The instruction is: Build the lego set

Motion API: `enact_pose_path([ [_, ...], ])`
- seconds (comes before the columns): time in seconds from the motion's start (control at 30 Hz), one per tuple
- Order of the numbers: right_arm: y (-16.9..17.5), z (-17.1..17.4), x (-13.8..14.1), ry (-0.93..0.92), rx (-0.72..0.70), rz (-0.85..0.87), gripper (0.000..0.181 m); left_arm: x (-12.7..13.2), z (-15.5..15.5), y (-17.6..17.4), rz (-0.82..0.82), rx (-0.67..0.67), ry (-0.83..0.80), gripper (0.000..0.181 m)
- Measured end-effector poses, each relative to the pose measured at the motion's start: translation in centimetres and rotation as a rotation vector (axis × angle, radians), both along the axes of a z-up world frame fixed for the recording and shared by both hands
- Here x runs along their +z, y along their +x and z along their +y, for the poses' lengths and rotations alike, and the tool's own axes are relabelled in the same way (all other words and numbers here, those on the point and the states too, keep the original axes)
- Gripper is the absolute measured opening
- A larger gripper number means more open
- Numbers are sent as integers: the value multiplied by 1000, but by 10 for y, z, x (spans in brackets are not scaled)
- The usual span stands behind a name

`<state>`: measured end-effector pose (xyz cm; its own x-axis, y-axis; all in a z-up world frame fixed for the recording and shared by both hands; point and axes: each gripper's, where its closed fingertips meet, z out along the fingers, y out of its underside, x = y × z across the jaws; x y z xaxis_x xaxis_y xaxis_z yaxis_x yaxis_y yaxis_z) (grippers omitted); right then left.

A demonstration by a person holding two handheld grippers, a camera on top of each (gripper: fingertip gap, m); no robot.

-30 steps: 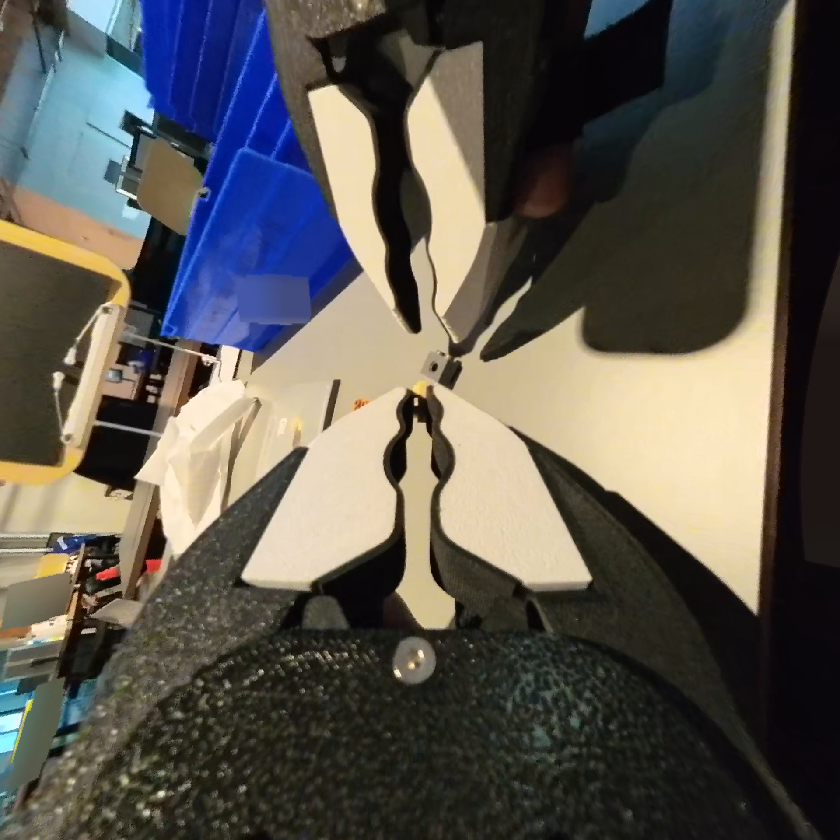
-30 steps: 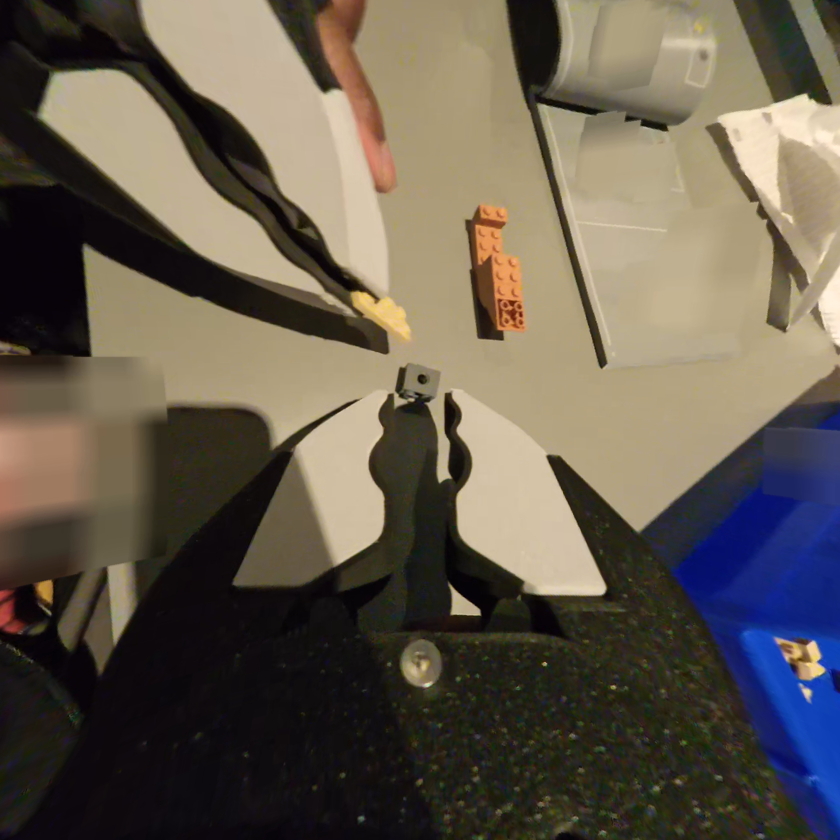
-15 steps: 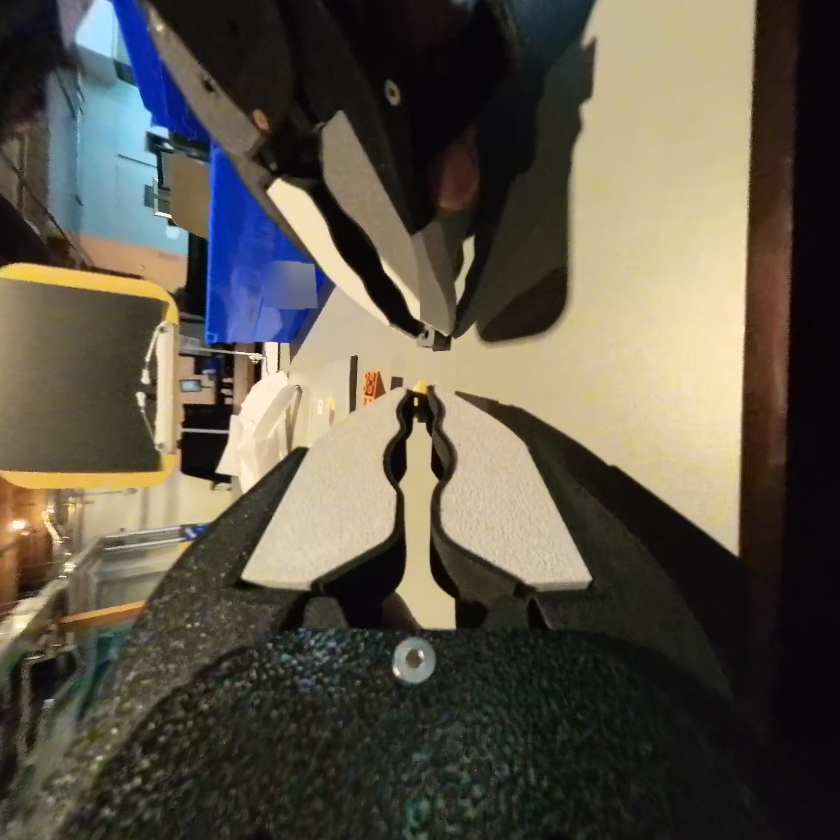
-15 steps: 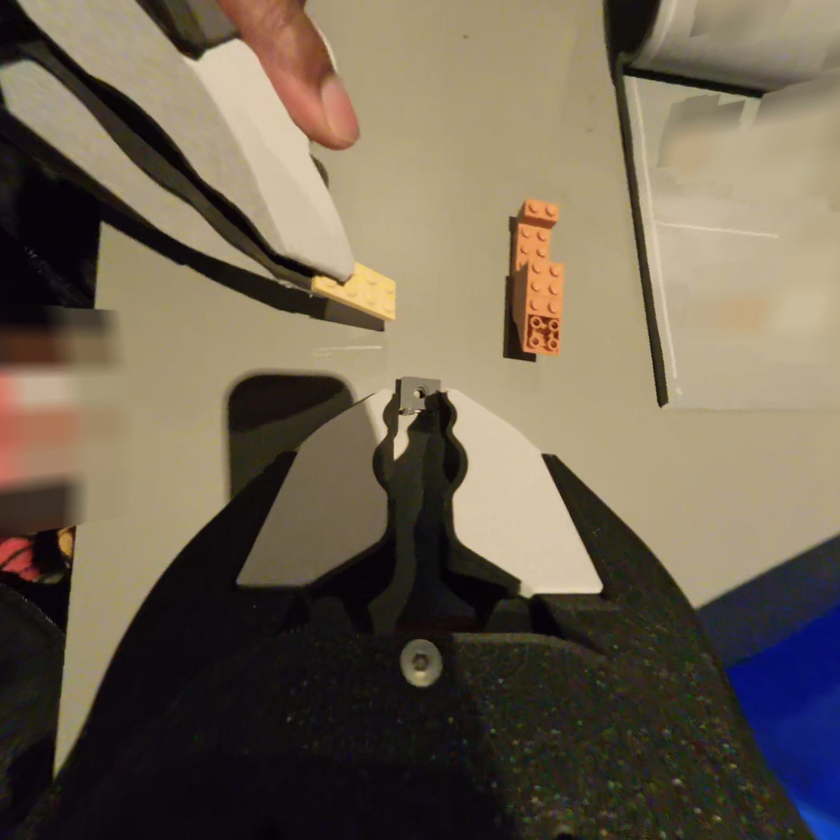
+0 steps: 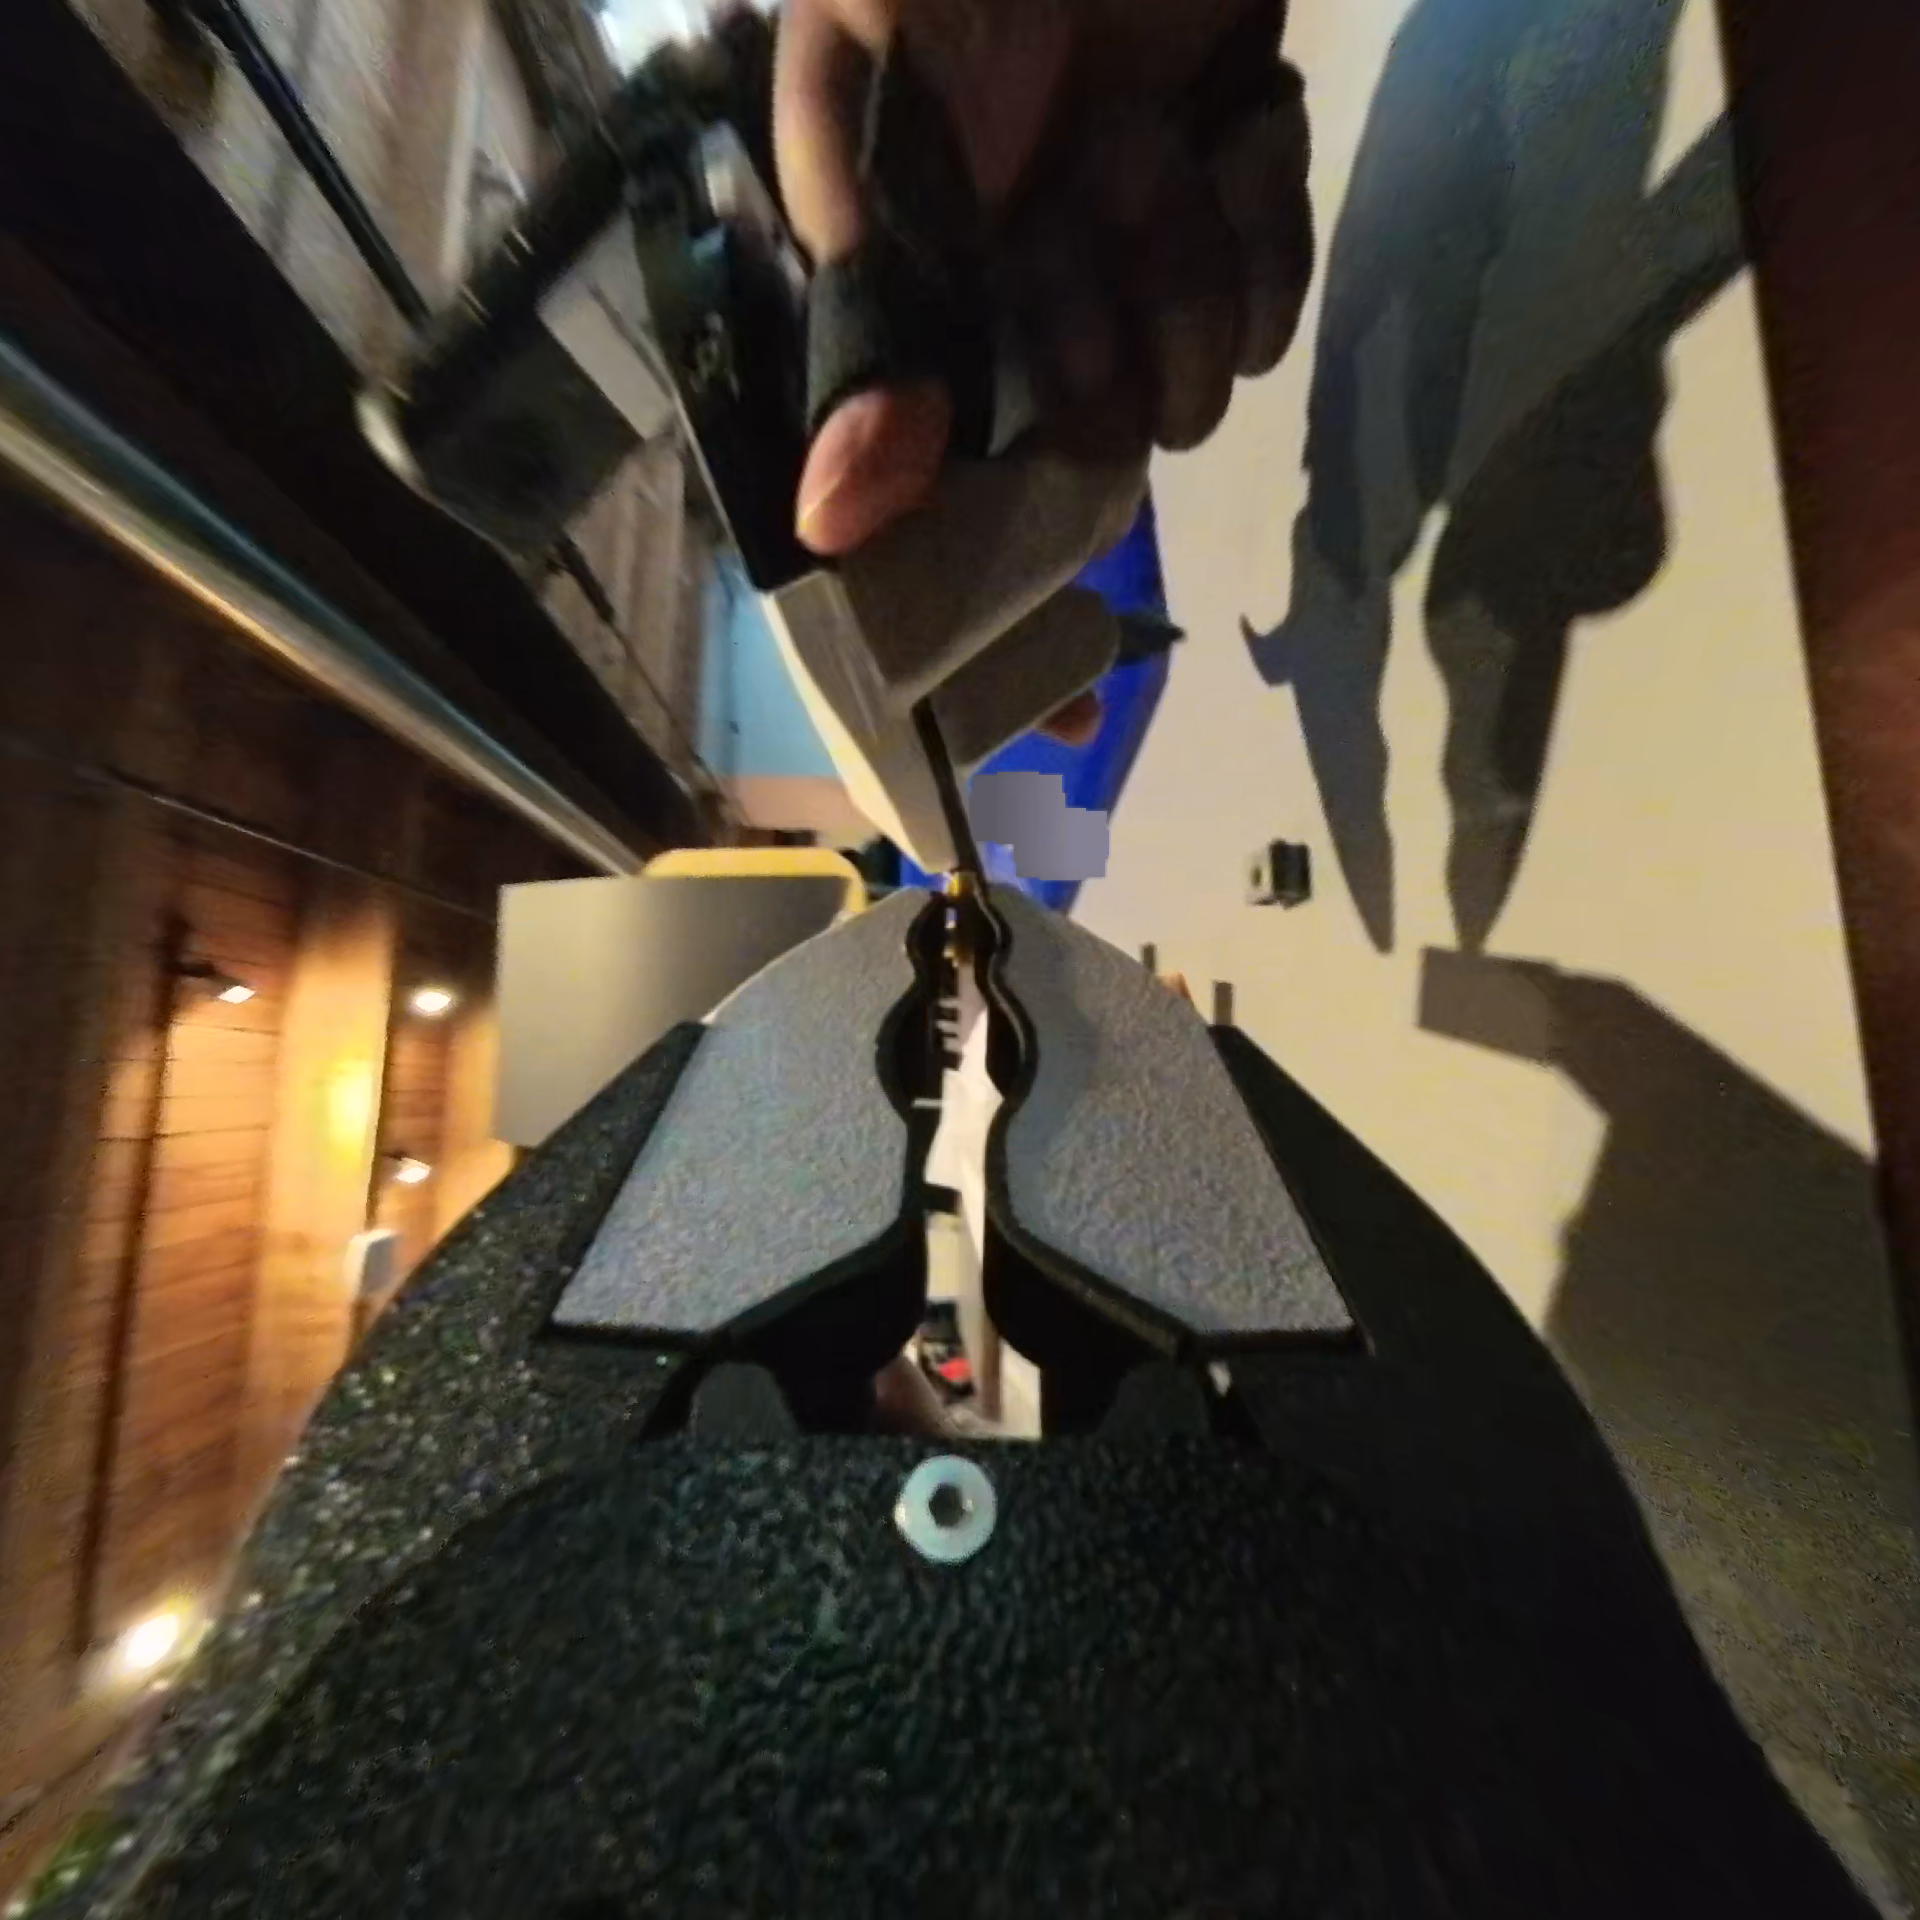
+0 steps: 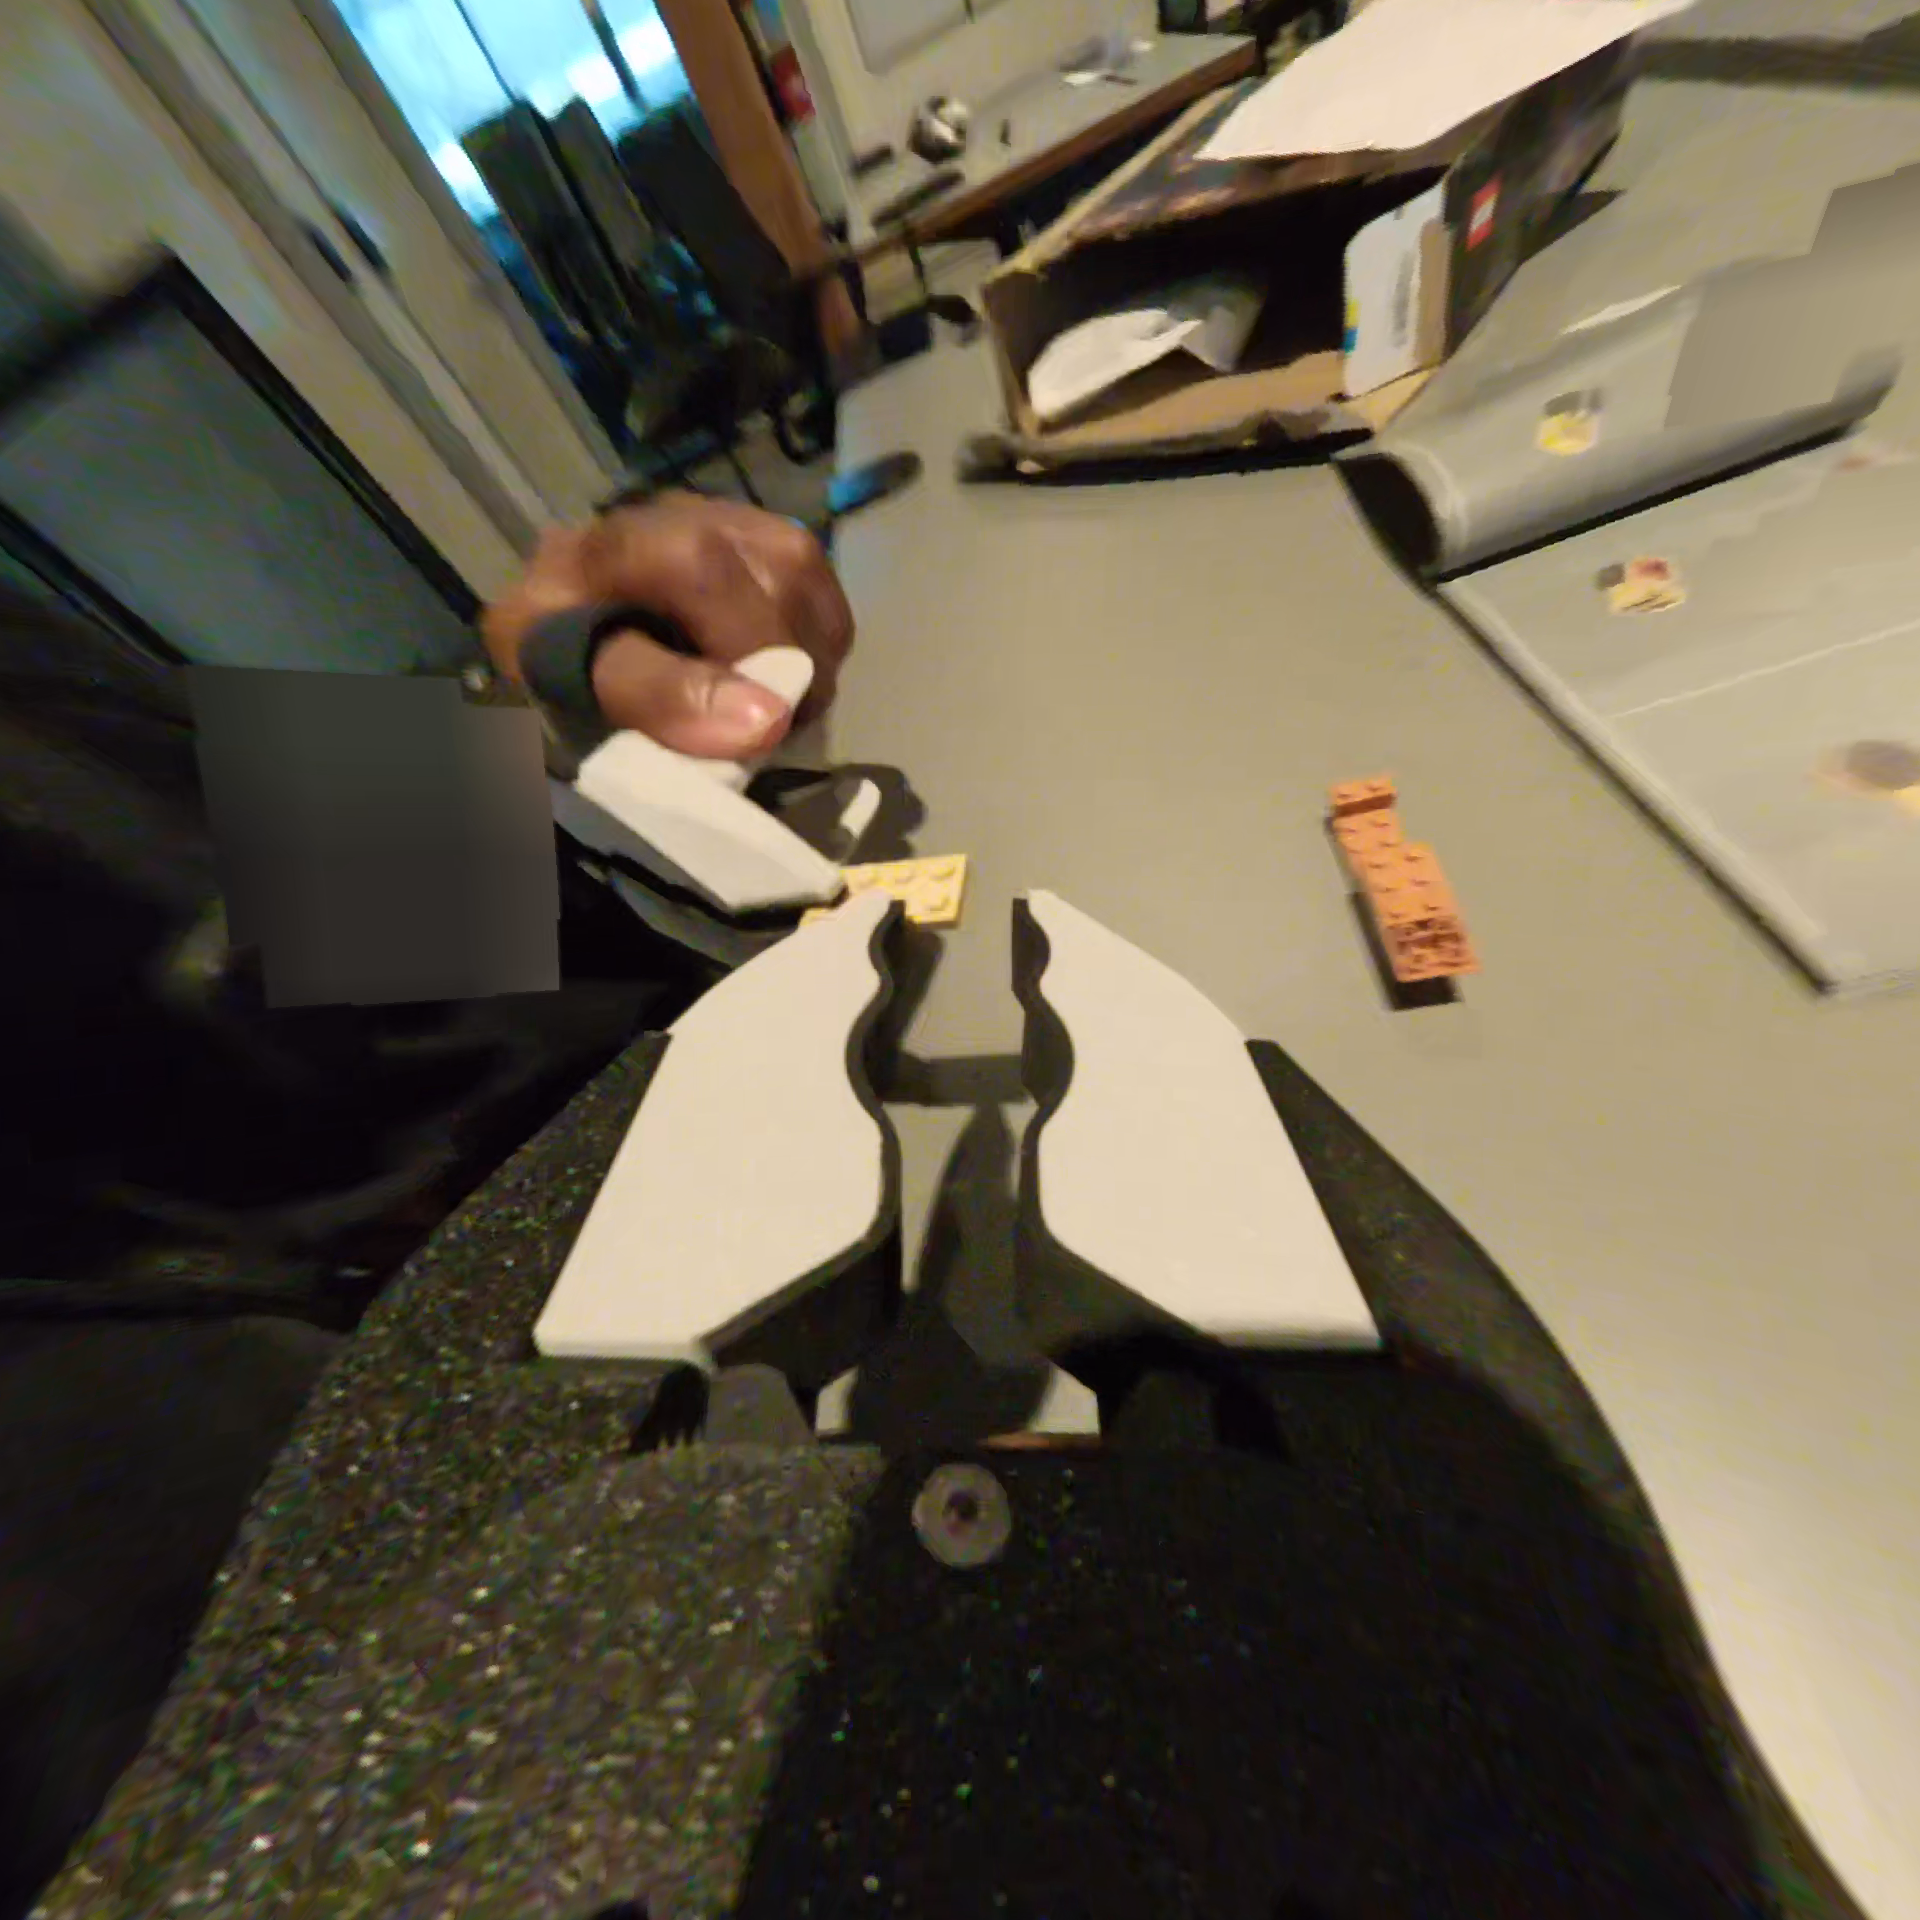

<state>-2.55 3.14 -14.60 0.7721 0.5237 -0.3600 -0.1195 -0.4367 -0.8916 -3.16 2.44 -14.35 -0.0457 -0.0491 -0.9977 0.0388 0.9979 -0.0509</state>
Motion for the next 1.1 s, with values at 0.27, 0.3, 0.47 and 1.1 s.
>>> enact_pose_path([
  [0.27,-26,-14,23,-59,188,313,13,21,-15,-19,-146,-98,193,4],
  [0.3,-27,-14,24,-62,194,323,12,21,-16,-20,-151,-107,217,4],
  [0.47,-28,-12,26,-52,200,375,7,21,-16,-23,-169,-128,269,5],
  [1.1,-44,-27,47,247,423,441,4,19,-28,-38,392,-315,-1334,28],
])
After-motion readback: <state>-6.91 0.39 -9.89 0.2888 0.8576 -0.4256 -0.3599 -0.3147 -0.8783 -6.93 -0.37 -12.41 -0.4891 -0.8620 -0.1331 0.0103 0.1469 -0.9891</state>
